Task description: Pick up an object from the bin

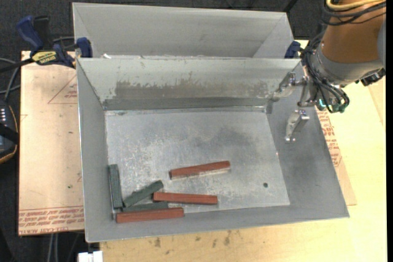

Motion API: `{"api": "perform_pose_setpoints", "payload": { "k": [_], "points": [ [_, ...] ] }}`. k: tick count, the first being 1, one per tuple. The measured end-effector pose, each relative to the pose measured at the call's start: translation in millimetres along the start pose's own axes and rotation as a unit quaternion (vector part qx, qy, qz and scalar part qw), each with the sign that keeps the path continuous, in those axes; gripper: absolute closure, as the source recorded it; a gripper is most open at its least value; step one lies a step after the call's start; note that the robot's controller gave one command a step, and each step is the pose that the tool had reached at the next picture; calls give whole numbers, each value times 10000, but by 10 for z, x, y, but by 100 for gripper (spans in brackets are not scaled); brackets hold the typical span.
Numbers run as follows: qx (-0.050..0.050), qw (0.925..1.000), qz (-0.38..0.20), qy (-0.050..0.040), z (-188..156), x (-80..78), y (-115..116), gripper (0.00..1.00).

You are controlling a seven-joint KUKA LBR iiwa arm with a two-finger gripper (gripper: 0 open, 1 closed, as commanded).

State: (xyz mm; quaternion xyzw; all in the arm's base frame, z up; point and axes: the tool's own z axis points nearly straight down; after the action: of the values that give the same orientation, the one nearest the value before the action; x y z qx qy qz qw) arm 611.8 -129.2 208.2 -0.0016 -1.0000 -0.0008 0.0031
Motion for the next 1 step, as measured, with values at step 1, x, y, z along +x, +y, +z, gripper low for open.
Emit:
{"api": "perform_pose_setpoints", "payload": {
  "k": [1],
  "points": [
    [7, 10000, -12, -39, -46, -16, 4, 0]
  ]
}}
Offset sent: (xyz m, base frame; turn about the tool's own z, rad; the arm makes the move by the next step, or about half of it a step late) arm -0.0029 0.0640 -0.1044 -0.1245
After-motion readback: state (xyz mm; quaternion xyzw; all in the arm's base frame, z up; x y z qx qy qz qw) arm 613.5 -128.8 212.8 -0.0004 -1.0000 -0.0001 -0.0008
